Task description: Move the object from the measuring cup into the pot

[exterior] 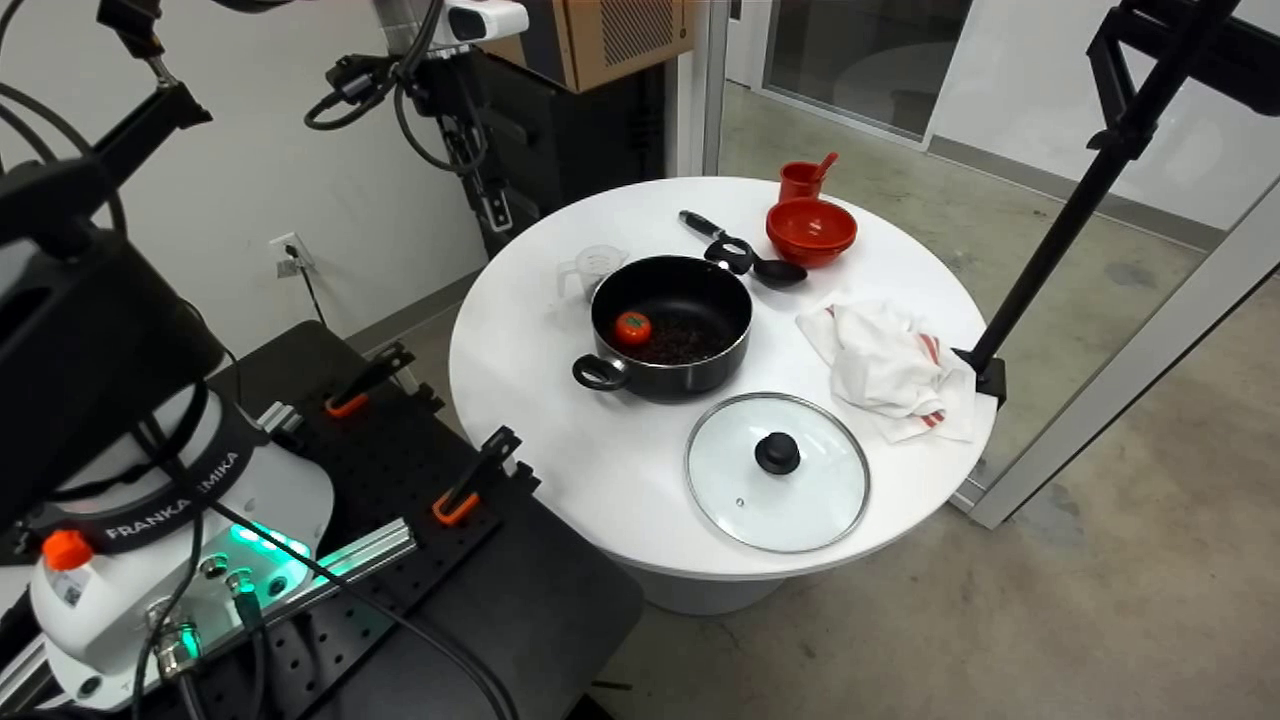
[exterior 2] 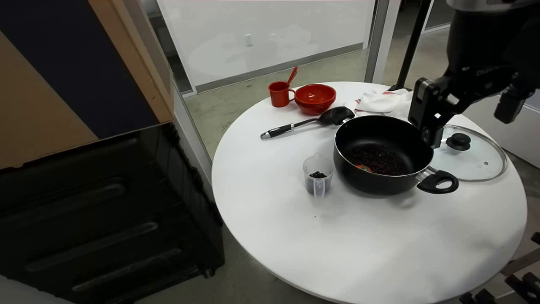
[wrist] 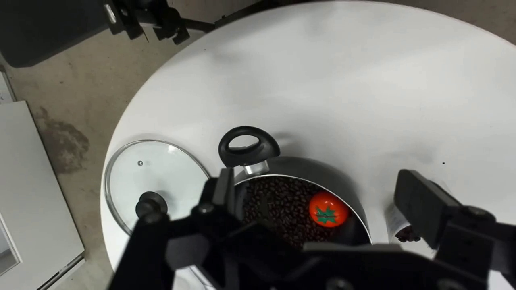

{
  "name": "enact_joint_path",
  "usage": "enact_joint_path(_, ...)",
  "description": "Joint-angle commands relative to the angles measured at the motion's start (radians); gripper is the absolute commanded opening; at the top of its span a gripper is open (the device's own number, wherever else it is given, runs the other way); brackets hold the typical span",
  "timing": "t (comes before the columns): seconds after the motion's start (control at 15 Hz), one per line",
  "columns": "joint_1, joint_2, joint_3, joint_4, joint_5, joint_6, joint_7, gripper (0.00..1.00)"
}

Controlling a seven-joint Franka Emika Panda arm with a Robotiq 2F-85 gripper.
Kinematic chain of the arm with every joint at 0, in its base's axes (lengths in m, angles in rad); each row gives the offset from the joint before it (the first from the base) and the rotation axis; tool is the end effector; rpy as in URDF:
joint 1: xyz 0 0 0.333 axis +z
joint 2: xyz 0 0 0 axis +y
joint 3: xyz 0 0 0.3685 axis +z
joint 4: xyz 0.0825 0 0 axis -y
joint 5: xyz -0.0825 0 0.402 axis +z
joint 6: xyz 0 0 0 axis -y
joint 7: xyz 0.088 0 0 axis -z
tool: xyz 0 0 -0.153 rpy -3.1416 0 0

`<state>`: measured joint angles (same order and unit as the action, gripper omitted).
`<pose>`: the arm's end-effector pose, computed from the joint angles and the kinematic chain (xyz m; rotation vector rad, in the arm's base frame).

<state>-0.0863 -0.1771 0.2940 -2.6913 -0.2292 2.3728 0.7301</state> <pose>0.3798 0.0649 0.2678 2.8508 -0.5088 -0.0690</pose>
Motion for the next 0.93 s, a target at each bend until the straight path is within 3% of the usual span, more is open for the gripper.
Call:
enact_joint_path(0.0,0.044,-0.008,-0.056,-0.006,-0.013,0.006,0.011,1.00)
enact_joint_path(0.47,0.061,0.153,-0.083,0.022,-0.044,0.308,0.103,1.00)
enact_joint_path(0.67,0.073,0.252,-0.107,0.056,-0.133,0.416,0.202,1.00)
enact_joint_path(0.73,0.039,0.288,-0.084,0.077,-0.180,0.444,0.251,1.00)
enact_joint_path(0.87,0.047,0.346,-0.116,0.129,-0.268,0.476,0.357,1.00)
